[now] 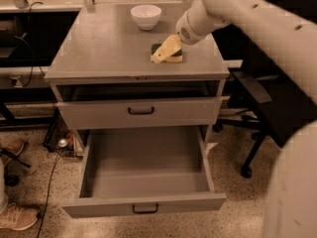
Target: Place sponge into middle drawer
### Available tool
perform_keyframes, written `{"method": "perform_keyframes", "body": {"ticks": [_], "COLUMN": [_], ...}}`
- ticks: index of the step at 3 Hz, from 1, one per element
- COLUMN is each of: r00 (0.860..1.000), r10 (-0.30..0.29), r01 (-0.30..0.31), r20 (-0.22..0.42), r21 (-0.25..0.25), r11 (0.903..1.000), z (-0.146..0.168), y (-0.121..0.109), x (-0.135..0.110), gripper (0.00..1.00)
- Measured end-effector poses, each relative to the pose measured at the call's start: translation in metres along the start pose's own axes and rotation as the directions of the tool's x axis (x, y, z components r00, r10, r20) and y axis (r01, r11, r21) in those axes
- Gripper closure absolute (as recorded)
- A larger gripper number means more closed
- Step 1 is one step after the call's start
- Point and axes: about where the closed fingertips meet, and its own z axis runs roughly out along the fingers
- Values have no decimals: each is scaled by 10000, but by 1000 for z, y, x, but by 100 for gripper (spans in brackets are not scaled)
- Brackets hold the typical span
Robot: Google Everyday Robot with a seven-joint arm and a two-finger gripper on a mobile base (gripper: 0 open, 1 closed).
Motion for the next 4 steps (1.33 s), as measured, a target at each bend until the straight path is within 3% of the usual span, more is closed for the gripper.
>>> {"method": "perform_keyframes", "body": {"ticks": [1,2,4], "r00": [9992,9971,9933], "r10": [385,738,1143], "r01": [-389,-744,-1145], "r20": [131,188,160], "r21": [250,309,133], "r11": [9989,9967,9933], "z": [39,67,96], "y": [-11,-18,-18], "x": [-5,-8,-6], "gripper": [0,15,60]}}
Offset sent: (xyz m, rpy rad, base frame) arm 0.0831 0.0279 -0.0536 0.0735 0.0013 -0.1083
